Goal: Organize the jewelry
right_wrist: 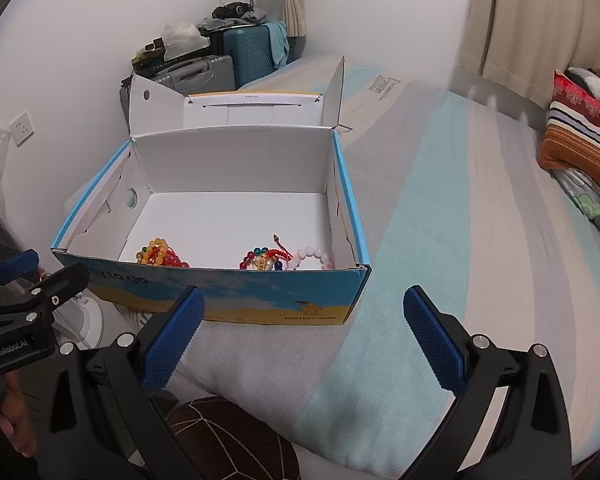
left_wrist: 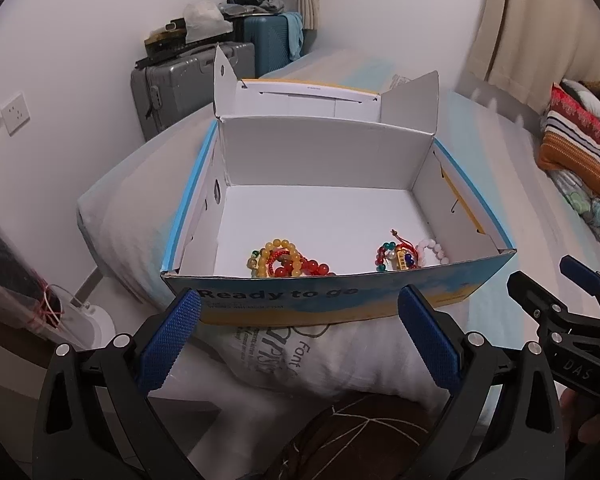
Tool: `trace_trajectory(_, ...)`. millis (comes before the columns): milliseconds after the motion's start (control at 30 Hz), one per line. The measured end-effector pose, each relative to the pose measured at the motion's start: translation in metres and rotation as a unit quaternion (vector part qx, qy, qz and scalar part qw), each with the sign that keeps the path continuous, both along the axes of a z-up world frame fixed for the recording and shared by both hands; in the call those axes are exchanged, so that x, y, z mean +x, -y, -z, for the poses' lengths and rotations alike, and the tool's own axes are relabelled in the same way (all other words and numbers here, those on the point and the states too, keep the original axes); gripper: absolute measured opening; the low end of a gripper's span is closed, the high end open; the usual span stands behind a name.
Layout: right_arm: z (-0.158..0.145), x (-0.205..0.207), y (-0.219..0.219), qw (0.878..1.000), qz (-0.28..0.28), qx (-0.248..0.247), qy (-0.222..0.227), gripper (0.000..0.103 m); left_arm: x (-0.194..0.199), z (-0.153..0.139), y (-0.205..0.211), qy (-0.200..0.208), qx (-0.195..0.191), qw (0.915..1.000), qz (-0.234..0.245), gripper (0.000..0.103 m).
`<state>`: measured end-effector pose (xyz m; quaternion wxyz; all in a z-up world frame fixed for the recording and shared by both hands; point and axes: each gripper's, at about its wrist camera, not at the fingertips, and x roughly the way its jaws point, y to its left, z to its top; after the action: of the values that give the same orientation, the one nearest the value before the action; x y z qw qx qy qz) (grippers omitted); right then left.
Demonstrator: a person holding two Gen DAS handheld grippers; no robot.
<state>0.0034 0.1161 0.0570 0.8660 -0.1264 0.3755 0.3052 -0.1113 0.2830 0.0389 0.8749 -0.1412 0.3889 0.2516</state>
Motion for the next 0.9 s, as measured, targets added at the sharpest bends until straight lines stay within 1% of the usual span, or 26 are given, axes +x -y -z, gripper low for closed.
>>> trace_trajectory(333,0.0000,0.0007,0.0004,1.000,0.001,0.001,-0.001,0.096,-0.0005,0.0028,-0.0005,-0.001,-0.009,1.0000,-0.002,0.097)
trace_trajectory(900,0.0014,0.0004,0.0013,1.000,0.002,0.000,-0.002,0.096,-0.0007,0.0028,0.0040,-0.003,-0.003,1.0000,0.002,0.097)
